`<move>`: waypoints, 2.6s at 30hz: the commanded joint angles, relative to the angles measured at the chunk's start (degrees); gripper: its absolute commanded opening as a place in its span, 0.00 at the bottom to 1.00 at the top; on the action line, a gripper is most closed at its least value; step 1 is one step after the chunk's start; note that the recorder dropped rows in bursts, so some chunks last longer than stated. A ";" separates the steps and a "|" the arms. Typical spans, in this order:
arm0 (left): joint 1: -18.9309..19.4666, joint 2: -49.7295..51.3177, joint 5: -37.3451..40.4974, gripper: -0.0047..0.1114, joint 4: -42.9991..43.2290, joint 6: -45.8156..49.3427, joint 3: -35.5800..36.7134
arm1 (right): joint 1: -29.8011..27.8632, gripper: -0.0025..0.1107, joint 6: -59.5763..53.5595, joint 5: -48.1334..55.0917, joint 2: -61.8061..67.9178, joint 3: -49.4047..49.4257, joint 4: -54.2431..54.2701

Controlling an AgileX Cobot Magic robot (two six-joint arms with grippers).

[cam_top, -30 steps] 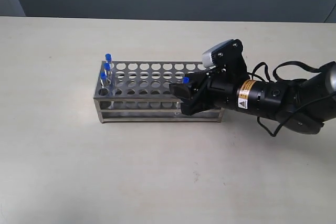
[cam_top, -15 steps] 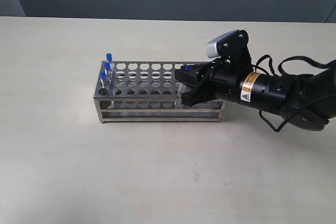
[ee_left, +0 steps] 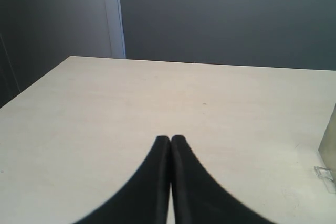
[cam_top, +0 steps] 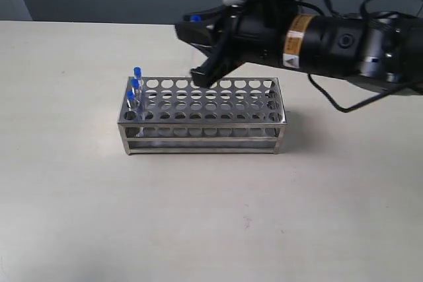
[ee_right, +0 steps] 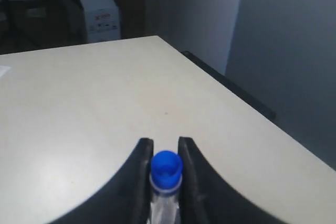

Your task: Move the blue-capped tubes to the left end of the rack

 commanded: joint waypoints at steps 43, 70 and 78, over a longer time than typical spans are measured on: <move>-0.39 -0.21 0.01 0.04 -0.22 -0.15 0.19 | 8.96 0.36 9.02 1.15 24.56 -18.74 -11.48; -0.39 -0.21 0.01 0.04 -0.22 -0.15 0.19 | -3.13 0.01 28.97 38.78 -57.67 18.16 -9.67; -0.39 -0.21 0.01 0.04 -0.22 -0.18 0.19 | -11.68 0.01 29.48 43.75 -69.71 32.94 -9.28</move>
